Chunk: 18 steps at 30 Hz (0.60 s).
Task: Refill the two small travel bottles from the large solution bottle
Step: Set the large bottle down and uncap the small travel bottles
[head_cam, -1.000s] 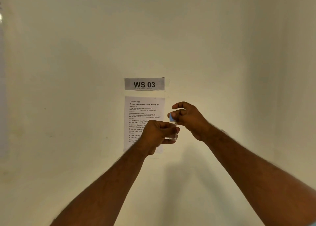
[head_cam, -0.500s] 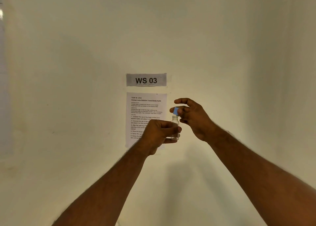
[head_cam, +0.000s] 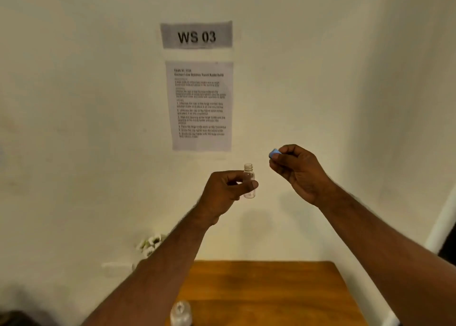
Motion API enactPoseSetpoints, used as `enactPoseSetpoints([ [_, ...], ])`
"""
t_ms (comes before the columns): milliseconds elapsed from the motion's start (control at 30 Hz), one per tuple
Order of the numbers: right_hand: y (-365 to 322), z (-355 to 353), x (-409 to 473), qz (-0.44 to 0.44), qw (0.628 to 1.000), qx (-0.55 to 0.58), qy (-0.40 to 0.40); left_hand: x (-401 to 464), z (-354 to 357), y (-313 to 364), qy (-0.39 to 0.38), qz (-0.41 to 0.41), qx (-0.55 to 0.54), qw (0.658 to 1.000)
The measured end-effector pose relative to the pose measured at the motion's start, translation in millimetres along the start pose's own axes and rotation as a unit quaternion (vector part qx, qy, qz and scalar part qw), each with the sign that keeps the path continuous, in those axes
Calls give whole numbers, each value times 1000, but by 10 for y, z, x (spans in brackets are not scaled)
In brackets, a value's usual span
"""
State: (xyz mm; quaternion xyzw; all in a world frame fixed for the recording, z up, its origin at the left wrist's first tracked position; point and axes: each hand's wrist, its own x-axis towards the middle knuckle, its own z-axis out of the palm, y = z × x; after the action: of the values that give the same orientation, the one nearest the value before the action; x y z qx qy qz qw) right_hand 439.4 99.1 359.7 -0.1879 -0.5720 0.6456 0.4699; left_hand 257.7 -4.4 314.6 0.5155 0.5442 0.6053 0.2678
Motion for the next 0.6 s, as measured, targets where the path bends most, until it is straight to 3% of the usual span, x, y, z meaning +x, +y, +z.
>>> enactPoseSetpoints([
  [267, 1219, -670, -727, 121, 985, -121, 37, -736, 371, -1320, -21, -95, 141, 985],
  [500, 2481, -982, -1463, 276, 925, -254, 57, -1427, 739, -2302, -19, -197, 209, 958],
  [600, 3042, -1052, -1789, 300, 895, -326, 42, -1730, 889, -2723, -38, -245, 253, 935],
])
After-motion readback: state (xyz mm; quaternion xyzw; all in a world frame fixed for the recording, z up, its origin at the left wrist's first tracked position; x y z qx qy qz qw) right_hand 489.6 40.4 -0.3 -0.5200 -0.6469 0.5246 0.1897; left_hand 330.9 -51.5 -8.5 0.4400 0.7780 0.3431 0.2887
